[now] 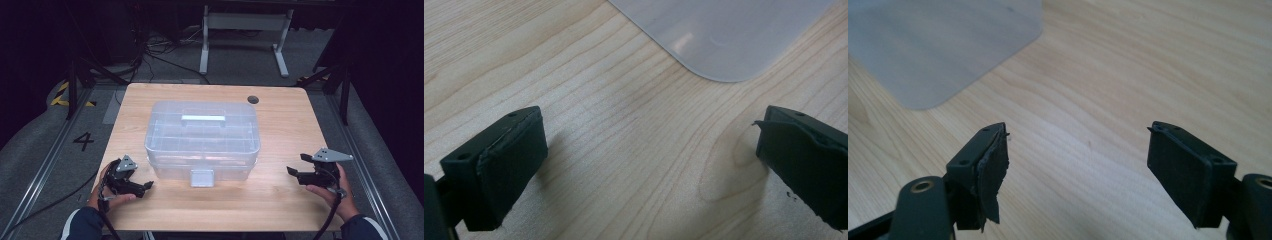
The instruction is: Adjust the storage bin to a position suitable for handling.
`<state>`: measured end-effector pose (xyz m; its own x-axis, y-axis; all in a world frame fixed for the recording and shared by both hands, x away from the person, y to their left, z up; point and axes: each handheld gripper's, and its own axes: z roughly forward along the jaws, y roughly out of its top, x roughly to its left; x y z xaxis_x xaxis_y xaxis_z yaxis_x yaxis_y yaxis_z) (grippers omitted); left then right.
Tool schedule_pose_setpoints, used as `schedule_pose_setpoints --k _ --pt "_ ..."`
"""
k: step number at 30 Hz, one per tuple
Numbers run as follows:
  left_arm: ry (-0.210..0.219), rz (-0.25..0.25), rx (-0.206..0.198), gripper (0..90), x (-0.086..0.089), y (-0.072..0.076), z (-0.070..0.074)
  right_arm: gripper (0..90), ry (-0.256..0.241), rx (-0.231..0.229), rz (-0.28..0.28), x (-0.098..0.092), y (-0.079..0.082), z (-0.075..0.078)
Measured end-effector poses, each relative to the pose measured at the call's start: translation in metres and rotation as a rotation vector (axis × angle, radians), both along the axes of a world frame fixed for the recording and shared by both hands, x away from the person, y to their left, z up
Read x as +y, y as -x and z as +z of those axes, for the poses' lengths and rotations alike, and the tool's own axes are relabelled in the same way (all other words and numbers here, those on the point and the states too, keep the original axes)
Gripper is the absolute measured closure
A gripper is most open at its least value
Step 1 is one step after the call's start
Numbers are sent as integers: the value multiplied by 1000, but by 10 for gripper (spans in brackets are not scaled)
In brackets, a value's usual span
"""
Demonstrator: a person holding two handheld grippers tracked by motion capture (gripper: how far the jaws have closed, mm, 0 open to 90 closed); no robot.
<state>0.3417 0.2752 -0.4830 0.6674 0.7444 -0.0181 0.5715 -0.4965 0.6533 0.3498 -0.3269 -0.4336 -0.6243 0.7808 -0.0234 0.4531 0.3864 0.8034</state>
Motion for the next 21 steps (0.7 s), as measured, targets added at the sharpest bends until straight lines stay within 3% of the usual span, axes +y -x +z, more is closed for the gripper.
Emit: schedule_pose_setpoints --k 6,12,21 --pt "0 0 0 5 0 0 0 254 -14 -43 16 3 -4 22" --pt "-3 4 3 6 0 0 0 274 8 -62 2 11 -10 43" --pt "-5 10 2 6 -1 0 0 299 25 -93 50 33 -23 70"
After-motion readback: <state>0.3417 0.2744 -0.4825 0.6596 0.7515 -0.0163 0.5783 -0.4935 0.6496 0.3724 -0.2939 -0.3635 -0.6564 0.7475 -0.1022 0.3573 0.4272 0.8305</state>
